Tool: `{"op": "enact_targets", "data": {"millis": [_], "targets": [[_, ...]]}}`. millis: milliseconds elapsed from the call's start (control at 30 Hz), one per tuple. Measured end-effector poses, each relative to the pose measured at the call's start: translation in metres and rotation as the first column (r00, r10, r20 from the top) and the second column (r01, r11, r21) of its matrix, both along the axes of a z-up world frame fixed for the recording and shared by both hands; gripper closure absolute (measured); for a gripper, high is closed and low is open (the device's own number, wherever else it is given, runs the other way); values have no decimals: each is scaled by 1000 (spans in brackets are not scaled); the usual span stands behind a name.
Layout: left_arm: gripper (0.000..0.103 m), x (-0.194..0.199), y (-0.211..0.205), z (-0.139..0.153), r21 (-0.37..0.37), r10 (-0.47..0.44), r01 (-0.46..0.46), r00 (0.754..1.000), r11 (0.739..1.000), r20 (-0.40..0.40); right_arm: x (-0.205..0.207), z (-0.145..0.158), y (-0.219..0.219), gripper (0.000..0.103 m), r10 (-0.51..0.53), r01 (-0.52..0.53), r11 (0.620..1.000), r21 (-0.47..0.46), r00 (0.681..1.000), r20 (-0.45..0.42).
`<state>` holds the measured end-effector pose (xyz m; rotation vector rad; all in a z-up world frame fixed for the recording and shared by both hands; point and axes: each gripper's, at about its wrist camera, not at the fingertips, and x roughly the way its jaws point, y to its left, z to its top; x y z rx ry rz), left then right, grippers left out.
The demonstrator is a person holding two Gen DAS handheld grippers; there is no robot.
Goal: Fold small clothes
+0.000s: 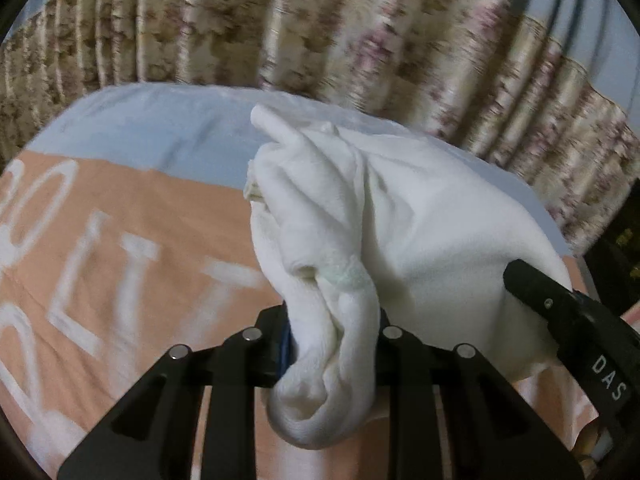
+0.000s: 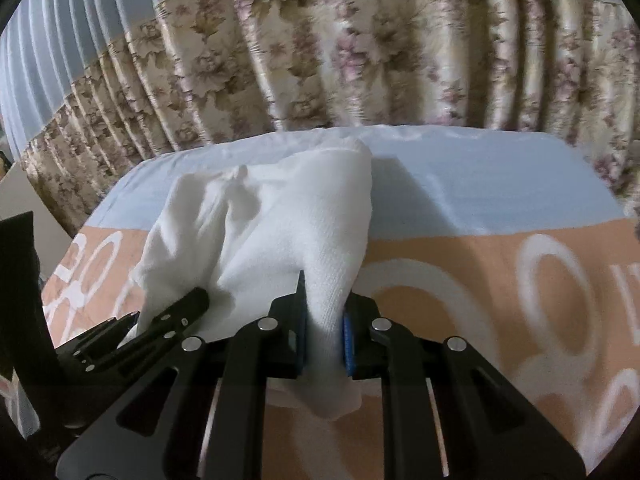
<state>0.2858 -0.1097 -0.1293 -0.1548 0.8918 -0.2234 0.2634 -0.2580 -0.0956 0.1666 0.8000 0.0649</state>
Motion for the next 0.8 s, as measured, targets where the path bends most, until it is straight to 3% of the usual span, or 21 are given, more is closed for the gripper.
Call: {"op": "enact_targets", "data": {"millis": [233,400,500,533,567,633,733,800], "targets": [[79,-56,-76,-6,-52,-69,65,996,997,-64,-66,-9,-86,89,-92,91,996,-21,995,-50],[74,-83,-98,-14,-4,-72,72,995,997,-73,-105,-26,-124,89,-122,122,993,-8,988,-97],[59,-84,-95,-20,23,-62,64,994,998,-92,-111,-38,-126,88,-121,122,993,0,985,-121],[43,-84,-92,-20,32,-49,52,995,998,-88,-112,-42,-125,87,-123,122,992,-9,984,-128],[29,-84,-87,-22,40,-11,14,996,999,-85,-113,-45,-124,84,-131,130,991,-19,983,-130],[21,-85,-78,-27,30,20,-18,996,999,-90,-114,-50,-124,74,-157,154,988,-34,979,-129],[17,-93,-79,-28,65,15,-11,998,998,-57,-119,-55,-128,55,-182,177,983,-51,974,-132],[14,-98,-75,-28,68,21,-17,998,998,-51,-123,-58,-131,25,-212,200,975,-95,967,-140]]}}
